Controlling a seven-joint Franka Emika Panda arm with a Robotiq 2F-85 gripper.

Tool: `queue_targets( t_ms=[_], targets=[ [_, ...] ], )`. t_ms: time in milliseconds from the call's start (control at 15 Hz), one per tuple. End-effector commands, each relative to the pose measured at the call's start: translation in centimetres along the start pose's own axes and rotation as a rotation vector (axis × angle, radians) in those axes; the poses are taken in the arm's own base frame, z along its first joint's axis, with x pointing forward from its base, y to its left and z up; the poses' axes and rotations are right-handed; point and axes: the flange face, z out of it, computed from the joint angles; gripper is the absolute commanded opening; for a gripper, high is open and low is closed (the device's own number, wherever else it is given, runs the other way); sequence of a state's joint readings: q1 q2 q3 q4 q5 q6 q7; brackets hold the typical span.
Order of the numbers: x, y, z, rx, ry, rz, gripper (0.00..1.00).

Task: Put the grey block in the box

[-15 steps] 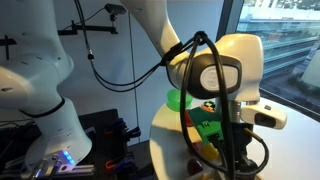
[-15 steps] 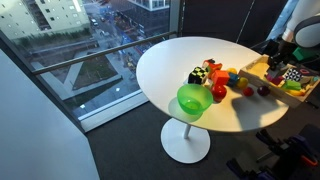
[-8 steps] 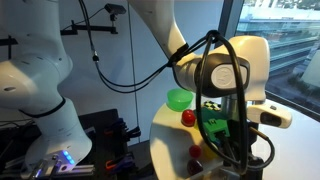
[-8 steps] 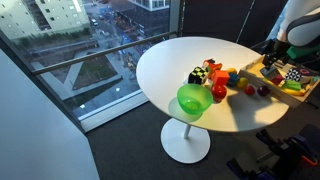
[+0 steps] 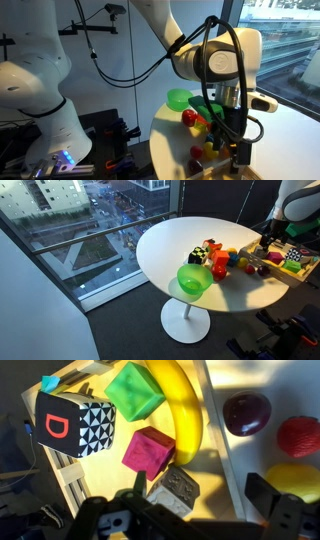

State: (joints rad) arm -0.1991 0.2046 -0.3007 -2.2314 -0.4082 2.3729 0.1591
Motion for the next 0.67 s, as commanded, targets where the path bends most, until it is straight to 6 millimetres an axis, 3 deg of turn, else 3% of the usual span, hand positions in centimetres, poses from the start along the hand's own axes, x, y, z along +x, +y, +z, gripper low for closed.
queue_targets(
  t_ms=[0, 600],
  targets=[
    [-1.7, -0.7, -2.8, 0.052, -0.041, -0.069, 1.0],
    [-5.4, -1.4, -9.3, 0.175, -0.165, -0.206, 1.0]
  ],
)
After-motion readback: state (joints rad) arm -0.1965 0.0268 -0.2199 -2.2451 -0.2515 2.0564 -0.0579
